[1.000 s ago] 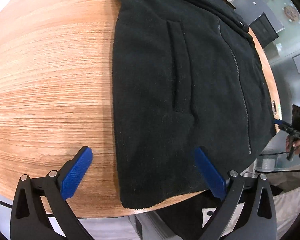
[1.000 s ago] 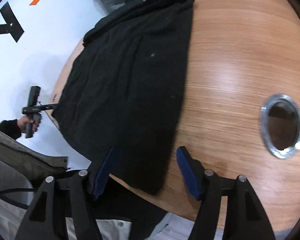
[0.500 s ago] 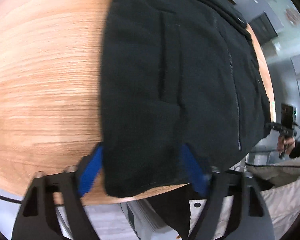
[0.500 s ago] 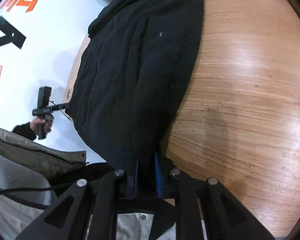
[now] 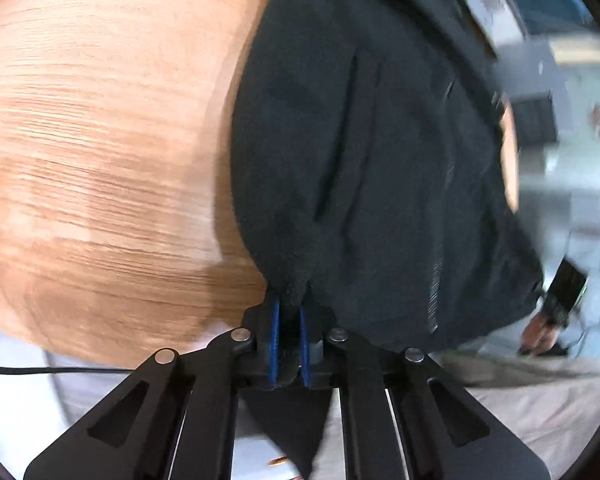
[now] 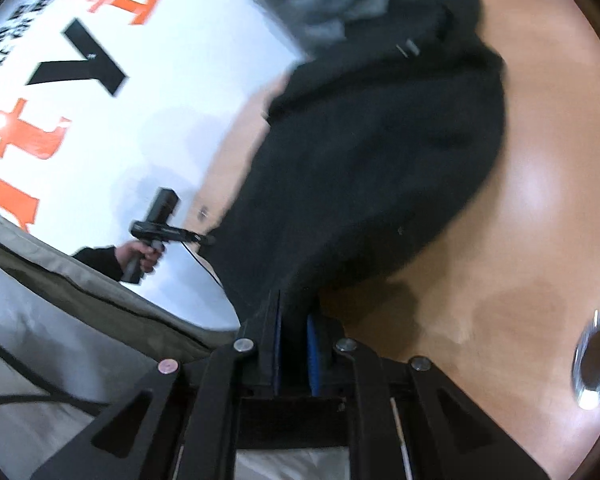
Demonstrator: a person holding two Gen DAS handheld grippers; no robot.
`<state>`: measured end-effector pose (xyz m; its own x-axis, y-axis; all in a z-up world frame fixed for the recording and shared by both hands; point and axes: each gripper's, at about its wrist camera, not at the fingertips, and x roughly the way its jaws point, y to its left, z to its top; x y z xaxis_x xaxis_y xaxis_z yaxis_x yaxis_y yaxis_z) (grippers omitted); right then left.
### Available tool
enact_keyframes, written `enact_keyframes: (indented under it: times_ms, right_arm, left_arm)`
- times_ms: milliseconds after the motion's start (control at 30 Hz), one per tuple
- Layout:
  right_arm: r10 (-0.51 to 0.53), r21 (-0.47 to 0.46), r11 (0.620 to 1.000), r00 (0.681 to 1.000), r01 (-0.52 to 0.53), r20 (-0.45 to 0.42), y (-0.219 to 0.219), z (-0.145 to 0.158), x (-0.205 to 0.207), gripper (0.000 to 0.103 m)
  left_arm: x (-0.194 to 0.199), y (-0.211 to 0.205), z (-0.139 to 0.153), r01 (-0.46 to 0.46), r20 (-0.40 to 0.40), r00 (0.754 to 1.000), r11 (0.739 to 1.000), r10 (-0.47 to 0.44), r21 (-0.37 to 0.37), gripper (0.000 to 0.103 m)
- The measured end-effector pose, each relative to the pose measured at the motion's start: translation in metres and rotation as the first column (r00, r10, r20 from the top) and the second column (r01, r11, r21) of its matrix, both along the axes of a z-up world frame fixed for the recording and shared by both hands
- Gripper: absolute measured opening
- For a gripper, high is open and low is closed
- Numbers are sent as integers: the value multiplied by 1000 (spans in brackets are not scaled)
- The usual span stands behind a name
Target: Fold clothes
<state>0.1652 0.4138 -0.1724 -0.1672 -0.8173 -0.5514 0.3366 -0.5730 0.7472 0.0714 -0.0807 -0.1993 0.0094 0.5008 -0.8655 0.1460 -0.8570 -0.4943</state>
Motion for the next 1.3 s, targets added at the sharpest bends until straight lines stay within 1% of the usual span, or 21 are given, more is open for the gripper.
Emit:
enact_keyframes:
  times_ms: [67,100,167,233,267,333,433,467,500,567,600,700,767,833,933,1067,1133,1267,1300]
  right_arm:
    - [1,-29,1000,997,-3,-74,-4,23,-13,10]
    - [-3,-45,999,995,-1,-98,-4,31,-20,10]
    - [-19,-77,997,989,8,-145,-3,45,-35,10]
    - [-43,-101,995,981,24,-189,-1,56,-53,10]
    - [-51,-105,994,978,30,-204,0,61,-61,10]
    - [-65,-111,993,970,40,-234,2,69,-79,10]
    - [-85,-113,992,958,56,-272,-9,81,-111,10]
    - [-91,-111,992,954,62,-287,-13,86,-123,10]
    - [-100,-111,991,948,70,-302,-14,91,-134,10]
    - [-118,-111,990,936,86,-332,-14,103,-157,10]
    - [-132,-121,988,930,95,-343,-16,108,-169,10]
    - [-163,-109,985,914,132,-373,-15,115,-209,10]
    - [-183,-83,983,911,163,-369,-14,104,-240,10]
    - [-207,-67,978,913,196,-351,-9,82,-271,10]
    - [-227,-37,973,916,228,-331,-6,54,-309,10]
    - [-256,12,962,919,272,-301,6,11,-353,10]
    - [-283,16,954,916,300,-285,15,-9,-363,10]
    - [-351,14,931,903,366,-247,35,-51,-380,10]
    - [-357,32,927,906,373,-227,36,-63,-382,10]
  left_arm:
    - [-4,4,15,-75,-10,997,996,75,53,6]
    - [-8,7,23,-120,-18,992,988,122,97,6]
    - [-17,9,35,-180,-34,982,969,188,171,6]
    - [-31,8,46,-239,-44,965,939,257,246,6]
    - [-31,0,45,-256,-51,959,926,280,277,6]
    - [-37,-16,49,-275,-65,948,902,313,334,7]
    - [-66,-19,63,-282,-78,936,865,343,416,7]
    - [-74,-27,65,-284,-81,933,853,351,438,7]
    - [-84,-37,64,-283,-85,929,841,360,461,7]
    - [-106,-39,55,-288,-94,918,812,384,507,7]
    - [-121,-40,57,-286,-107,913,804,395,521,7]
    - [-173,-53,57,-270,-143,903,794,406,544,7]
    - [-203,-62,44,-260,-156,900,790,406,555,7]
    - [-241,-55,22,-251,-160,902,789,401,560,7]
    - [-281,-59,-17,-255,-161,902,794,401,551,7]
    - [-319,-58,-45,-253,-165,903,804,396,539,8]
    - [-336,-56,-58,-240,-172,906,803,388,546,8]
    - [-357,-51,-79,-202,-199,917,832,346,517,9]
    - [-360,-48,-84,-189,-205,921,841,331,507,9]
